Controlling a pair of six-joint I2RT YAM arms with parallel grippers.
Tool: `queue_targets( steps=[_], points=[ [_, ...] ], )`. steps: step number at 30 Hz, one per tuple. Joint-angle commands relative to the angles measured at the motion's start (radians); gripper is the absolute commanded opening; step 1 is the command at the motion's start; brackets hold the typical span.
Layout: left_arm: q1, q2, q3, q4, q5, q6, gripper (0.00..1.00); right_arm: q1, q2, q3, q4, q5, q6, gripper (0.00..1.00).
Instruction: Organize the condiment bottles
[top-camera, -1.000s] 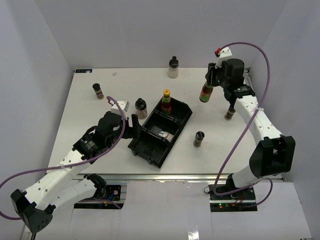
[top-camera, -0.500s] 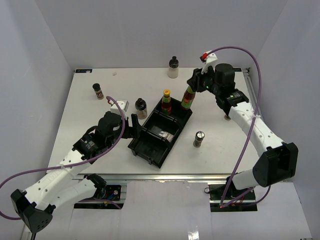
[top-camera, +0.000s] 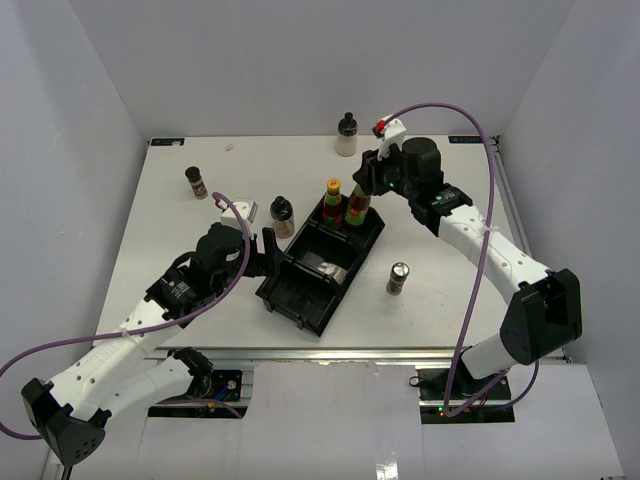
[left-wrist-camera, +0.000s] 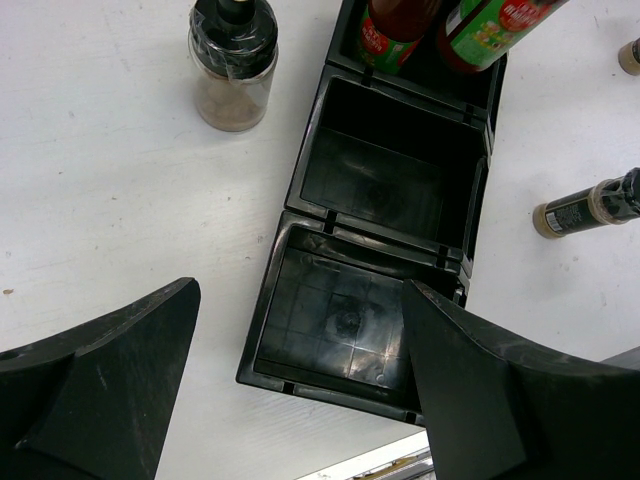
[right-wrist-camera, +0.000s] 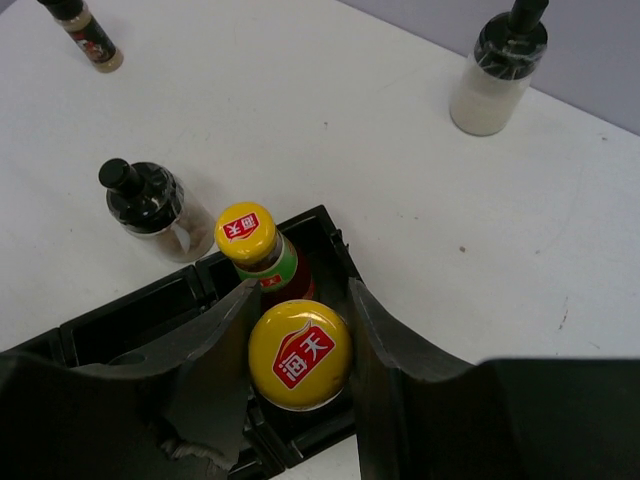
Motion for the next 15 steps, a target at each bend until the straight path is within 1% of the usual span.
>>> queue_targets(
  steps=[1,5,15],
  points=[
    [0.0,-0.01,0.011,0.003,-0.013,0.003,0.93,0.021,-0.016,-0.003,0.198,0.032,-0.012,0.08],
    [0.0,-0.018,0.015,0.001,-0.009,0.002,0.93,0.024,-0.002,-0.023,0.218,0.044,-0.043,0.08],
    [0.0,-0.034,0.015,-0.003,-0.013,0.004,0.93,0.037,0.041,-0.065,0.27,0.052,-0.046,0.08]
  ],
)
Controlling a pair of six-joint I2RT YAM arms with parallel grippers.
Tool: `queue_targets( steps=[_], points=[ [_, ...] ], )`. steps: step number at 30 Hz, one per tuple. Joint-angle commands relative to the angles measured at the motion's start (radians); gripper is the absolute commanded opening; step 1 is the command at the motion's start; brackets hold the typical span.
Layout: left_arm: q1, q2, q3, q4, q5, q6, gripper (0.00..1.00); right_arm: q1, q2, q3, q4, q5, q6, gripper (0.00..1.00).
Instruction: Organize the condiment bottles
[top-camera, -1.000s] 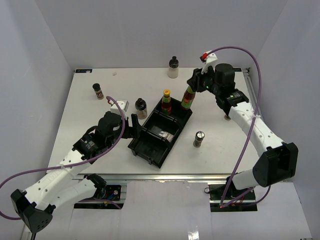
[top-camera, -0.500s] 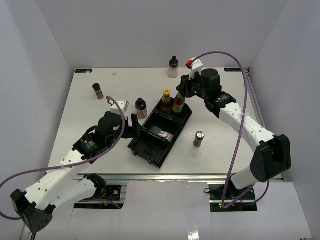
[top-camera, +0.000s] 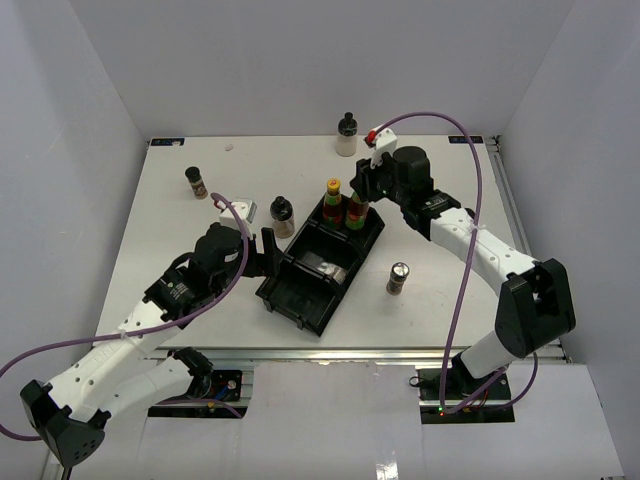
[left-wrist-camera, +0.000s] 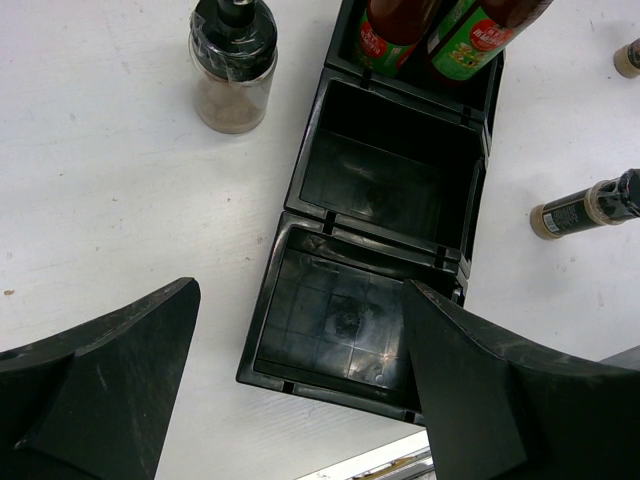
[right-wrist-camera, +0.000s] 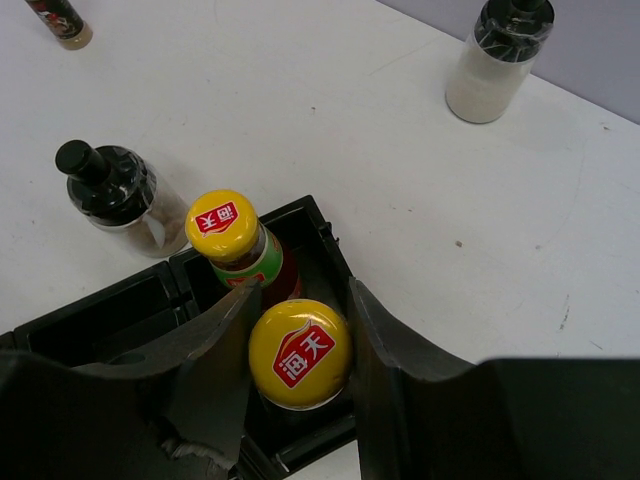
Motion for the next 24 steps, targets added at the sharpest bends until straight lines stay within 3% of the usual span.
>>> queue_targets(
  steps=[1,14,20,24],
  points=[
    [0.0,-0.025,0.014,-0.002,-0.013,0.003,0.93,0.013,-0.002,-0.005,0.2,0.012,-0.015,0.08],
    [0.0,-0.026,0.011,0.0,-0.014,0.0,0.93,0.045,0.036,-0.044,0.239,0.065,-0.053,0.08],
    [0.0,-0.026,0.008,0.0,-0.014,-0.001,0.93,0.053,0.031,-0.075,0.26,0.074,-0.055,0.15],
    [0.0,-0.026,0.007,-0.002,-0.017,-0.001,0.93,0.055,0.027,-0.093,0.273,0.107,-0.056,0.25]
  ],
)
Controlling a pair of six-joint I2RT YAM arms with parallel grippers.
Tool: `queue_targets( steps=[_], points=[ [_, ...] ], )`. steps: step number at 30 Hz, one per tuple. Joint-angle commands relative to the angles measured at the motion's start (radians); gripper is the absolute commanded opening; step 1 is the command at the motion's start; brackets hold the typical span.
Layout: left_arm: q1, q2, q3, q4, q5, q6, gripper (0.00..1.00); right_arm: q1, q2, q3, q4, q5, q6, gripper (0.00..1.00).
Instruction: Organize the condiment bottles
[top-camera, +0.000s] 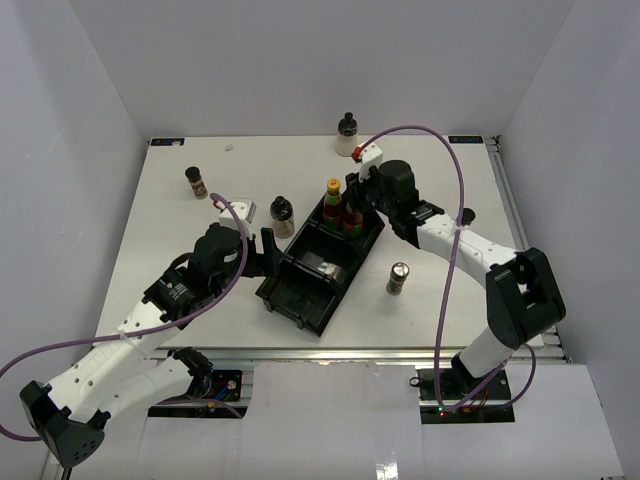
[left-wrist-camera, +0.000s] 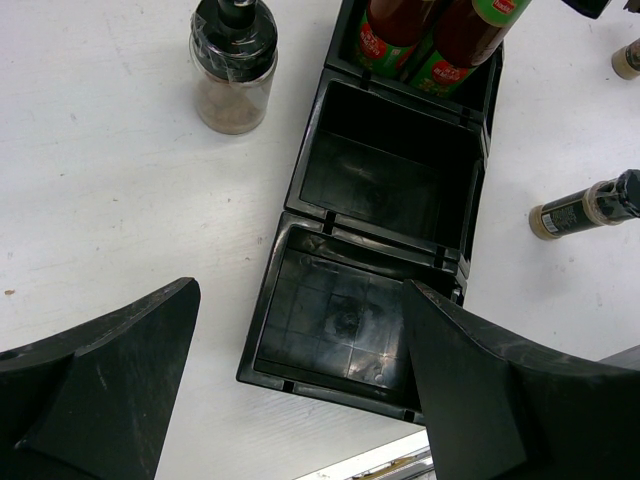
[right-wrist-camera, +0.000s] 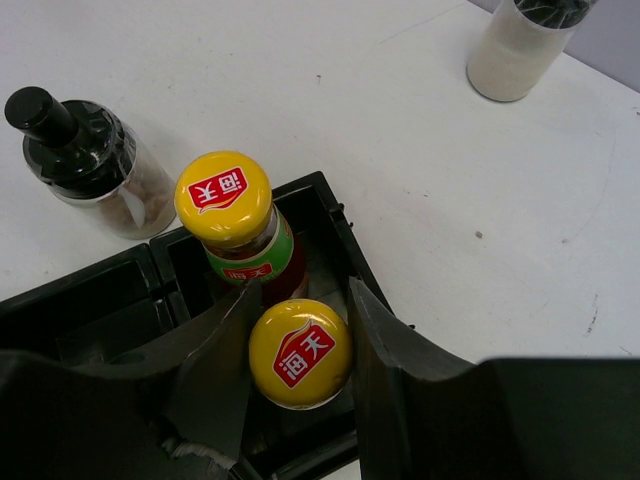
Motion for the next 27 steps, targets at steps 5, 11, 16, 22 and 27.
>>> queue_targets(
  steps=[5,11,16,22,27],
  points=[
    [0.0,-0.018,0.011,0.001,-0.015,-0.003,0.93,0.01,-0.038,0.007,0.121,0.067,-0.013,0.5],
    [0.0,-0.01,0.035,-0.013,-0.012,-0.014,0.93,0.01,-0.059,0.029,0.082,0.078,-0.014,0.65],
    [0.0,0.076,0.124,-0.062,-0.062,-0.056,0.93,0.01,-0.103,0.055,0.024,0.082,-0.014,0.68],
    [0.072,0.31,0.295,-0.083,-0.055,-0.062,0.92,0.011,-0.214,0.094,-0.113,0.131,-0.009,0.79],
    [0.173,0.464,0.387,-0.061,0.034,-0.065,0.9,0.01,-0.349,0.102,-0.268,0.186,0.018,0.82]
  ],
)
